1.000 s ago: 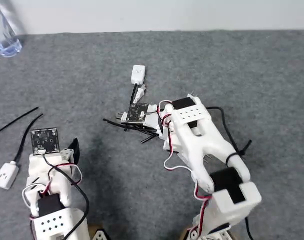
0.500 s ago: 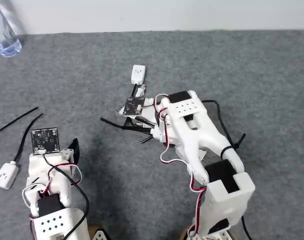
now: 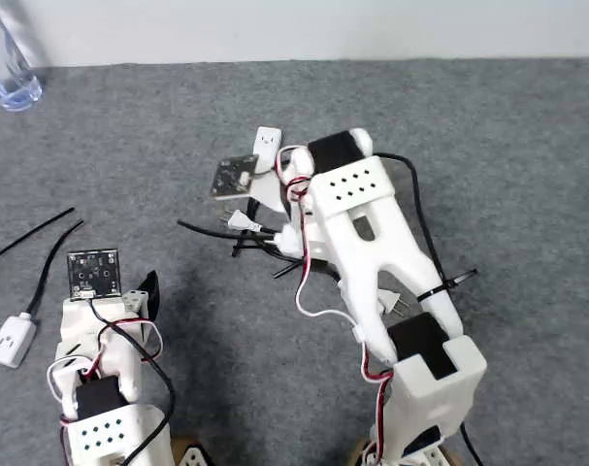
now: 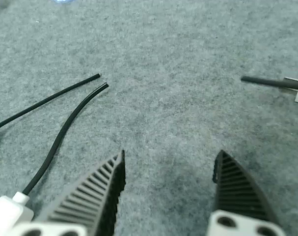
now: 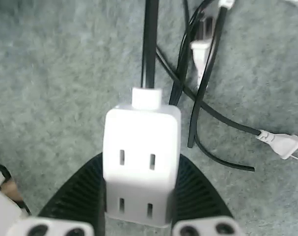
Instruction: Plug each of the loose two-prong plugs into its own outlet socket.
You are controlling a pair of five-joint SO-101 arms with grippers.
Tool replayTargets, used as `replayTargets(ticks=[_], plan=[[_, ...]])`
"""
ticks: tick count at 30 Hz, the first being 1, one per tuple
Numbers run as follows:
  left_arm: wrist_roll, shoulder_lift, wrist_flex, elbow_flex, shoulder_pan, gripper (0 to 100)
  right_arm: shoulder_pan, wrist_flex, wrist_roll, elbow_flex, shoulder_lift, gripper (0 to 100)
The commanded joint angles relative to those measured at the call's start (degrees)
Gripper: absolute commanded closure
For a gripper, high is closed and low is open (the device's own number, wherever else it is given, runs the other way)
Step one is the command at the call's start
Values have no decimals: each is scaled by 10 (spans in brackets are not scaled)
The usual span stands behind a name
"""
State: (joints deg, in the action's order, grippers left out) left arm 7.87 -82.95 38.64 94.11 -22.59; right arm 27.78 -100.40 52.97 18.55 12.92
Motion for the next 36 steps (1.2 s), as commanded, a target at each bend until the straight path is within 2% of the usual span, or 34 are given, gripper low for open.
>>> replayTargets(ticks=[1, 3, 6, 9, 14, 19, 23, 28, 31, 36], plan=[[0, -6, -15, -7, -5, 724, 67, -24, -18, 37, -71, 991], [-11, -6, -13, -17, -39, 724, 116, -23, -36, 38, -96, 991], [-76, -6, -12, -29, -113, 724, 185, -19, -66, 46, -116, 991], [-85, -6, 1, -48, -204, 724, 220, -16, -85, 65, -116, 991], [-18, -6, 26, -56, -383, 724, 221, 36, -86, 67, -116, 991], [40, -6, 52, -37, -498, 724, 224, 148, -85, 66, -75, 991], [72, -6, 57, -27, -535, 724, 228, 269, -84, 69, 21, 991], [87, -6, 57, -22, -536, 724, 263, 435, -84, 83, 155, 991], [87, -6, 55, -15, -535, 724, 287, 472, -84, 137, 229, 991], [87, -6, 55, -15, -535, 724, 332, 470, -84, 286, 366, 991]])
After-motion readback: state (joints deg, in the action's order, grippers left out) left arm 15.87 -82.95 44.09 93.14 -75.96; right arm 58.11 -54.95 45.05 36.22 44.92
